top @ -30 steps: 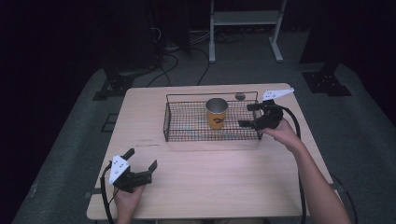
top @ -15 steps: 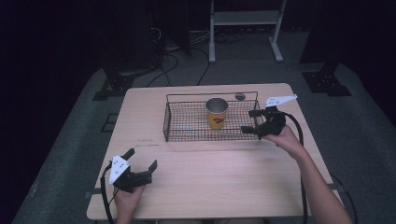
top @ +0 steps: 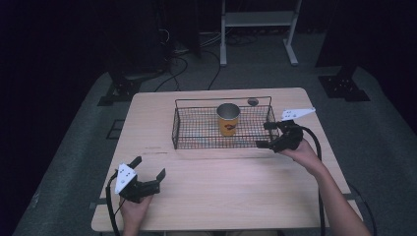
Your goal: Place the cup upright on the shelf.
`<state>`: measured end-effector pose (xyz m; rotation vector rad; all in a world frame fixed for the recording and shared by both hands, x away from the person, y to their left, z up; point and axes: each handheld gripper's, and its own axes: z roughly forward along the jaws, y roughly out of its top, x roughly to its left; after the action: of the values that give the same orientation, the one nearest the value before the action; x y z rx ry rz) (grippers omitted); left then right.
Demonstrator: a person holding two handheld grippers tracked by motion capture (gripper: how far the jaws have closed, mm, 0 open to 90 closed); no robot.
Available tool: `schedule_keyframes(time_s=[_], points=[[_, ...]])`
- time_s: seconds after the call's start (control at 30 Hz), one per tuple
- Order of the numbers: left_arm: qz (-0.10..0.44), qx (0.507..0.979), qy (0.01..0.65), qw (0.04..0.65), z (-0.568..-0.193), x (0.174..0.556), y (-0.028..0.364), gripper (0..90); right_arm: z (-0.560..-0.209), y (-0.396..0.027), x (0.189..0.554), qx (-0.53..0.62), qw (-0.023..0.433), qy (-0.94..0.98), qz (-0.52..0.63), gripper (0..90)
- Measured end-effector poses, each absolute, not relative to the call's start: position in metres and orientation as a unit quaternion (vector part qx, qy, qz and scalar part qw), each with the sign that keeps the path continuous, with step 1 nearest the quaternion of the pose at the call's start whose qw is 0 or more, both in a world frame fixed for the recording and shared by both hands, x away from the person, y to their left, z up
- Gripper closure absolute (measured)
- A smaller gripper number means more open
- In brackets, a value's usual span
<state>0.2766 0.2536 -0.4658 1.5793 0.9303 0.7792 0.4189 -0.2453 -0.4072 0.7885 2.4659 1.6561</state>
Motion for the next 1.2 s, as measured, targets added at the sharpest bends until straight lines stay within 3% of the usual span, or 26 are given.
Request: schedule_keyframes(time_s=[1.2], points=[[0.330, 0.665, 0.393, 0.543, -0.466, 0.277, 0.254, 0.0, -0.425, -0.252, 0.362, 0.242, 0.047, 0.803, 0.542, 0.2]])
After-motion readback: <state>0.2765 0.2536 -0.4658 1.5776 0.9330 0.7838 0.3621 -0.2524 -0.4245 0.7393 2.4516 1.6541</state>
